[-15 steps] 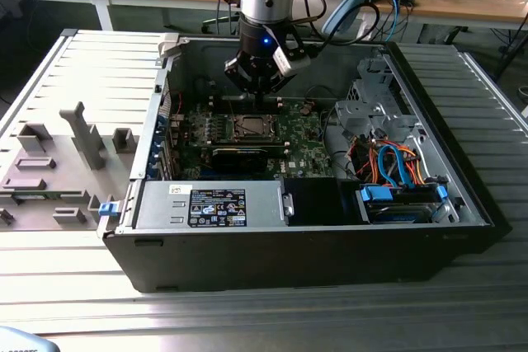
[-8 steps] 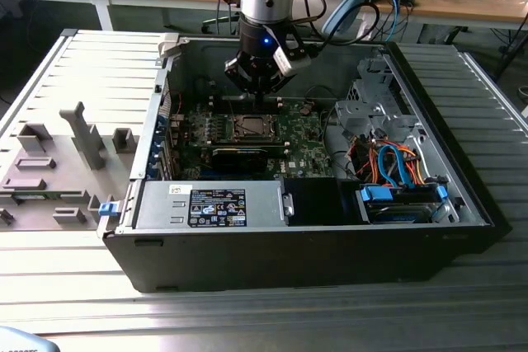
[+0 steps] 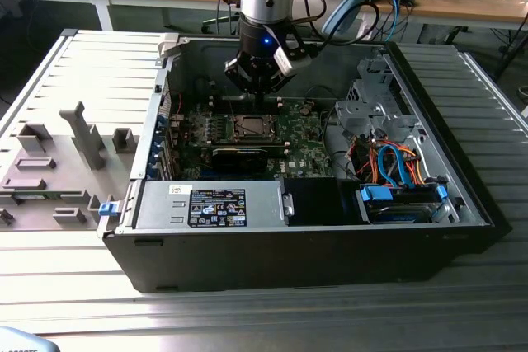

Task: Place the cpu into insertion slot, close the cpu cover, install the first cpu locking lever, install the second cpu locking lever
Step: 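Install the first cpu locking lever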

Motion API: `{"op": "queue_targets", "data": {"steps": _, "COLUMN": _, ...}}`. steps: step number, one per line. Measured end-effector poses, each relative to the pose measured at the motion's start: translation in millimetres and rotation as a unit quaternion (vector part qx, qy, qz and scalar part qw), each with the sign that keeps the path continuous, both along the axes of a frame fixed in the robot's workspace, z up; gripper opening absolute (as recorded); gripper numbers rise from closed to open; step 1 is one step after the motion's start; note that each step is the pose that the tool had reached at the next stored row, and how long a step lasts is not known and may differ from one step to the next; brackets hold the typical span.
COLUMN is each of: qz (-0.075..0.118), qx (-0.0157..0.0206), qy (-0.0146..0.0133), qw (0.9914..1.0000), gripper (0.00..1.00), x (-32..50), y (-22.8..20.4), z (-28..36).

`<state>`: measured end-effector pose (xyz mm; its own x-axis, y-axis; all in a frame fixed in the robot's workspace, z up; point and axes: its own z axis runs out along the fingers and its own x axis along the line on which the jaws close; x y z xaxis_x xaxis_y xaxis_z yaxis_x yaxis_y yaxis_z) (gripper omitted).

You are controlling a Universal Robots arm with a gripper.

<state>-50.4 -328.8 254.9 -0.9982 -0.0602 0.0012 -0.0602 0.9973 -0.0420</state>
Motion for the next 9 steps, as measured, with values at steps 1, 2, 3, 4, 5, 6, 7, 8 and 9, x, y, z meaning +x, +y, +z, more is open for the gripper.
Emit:
{"op": "queue_targets", "data": {"steps": 1, "qz": 0.000, "qx": 0.0000, "qy": 0.0000, "qw": 1.00000, "gripper": 0.11, "x": 0.0, "y": 0.0, "z": 0.0}}
{"op": "queue_targets", "data": {"steps": 2, "qz": 0.001, "qx": 0.0000, "qy": 0.0000, "qw": 1.00000, "gripper": 0.11, "x": 0.0, "y": 0.0, "z": 0.0}}
{"op": "queue_targets", "data": {"steps": 3, "qz": 0.002, "qx": 0.0000, "qy": 0.0000, "qw": 1.00000, "gripper": 0.11, "x": 0.0, "y": 0.0, "z": 0.0}}
{"op": "queue_targets", "data": {"steps": 4, "qz": 0.003, "qx": 0.0000, "qy": 0.0000, "qw": 1.00000, "gripper": 0.11, "x": 0.0, "y": 0.0, "z": 0.0}}
{"op": "queue_targets", "data": {"steps": 5, "qz": 0.003, "qx": 0.0000, "qy": 0.0000, "qw": 0.99999, "gripper": 0.11, "x": 0.0, "y": 0.0, "z": 0.0}}
{"op": "queue_targets", "data": {"steps": 6, "qz": 0.004, "qx": 0.0000, "qy": 0.0000, "qw": 0.99999, "gripper": 0.11, "x": 0.0, "y": 0.0, "z": 0.0}}
{"op": "queue_targets", "data": {"steps": 7, "qz": 0.005, "qx": 0.0000, "qy": 0.0000, "qw": 0.99999, "gripper": 0.11, "x": 0.0, "y": 0.0, "z": 0.0}}
{"op": "queue_targets", "data": {"steps": 8, "qz": 0.005, "qx": 0.0000, "qy": 0.0000, "qw": 0.99999, "gripper": 0.11, "x": 0.0, "y": 0.0, "z": 0.0}}
{"op": "queue_targets", "data": {"steps": 9, "qz": 0.006, "qx": 0.0000, "qy": 0.0000, "qw": 0.99998, "gripper": 0.11, "x": 0.0, "y": 0.0, "z": 0.0}}
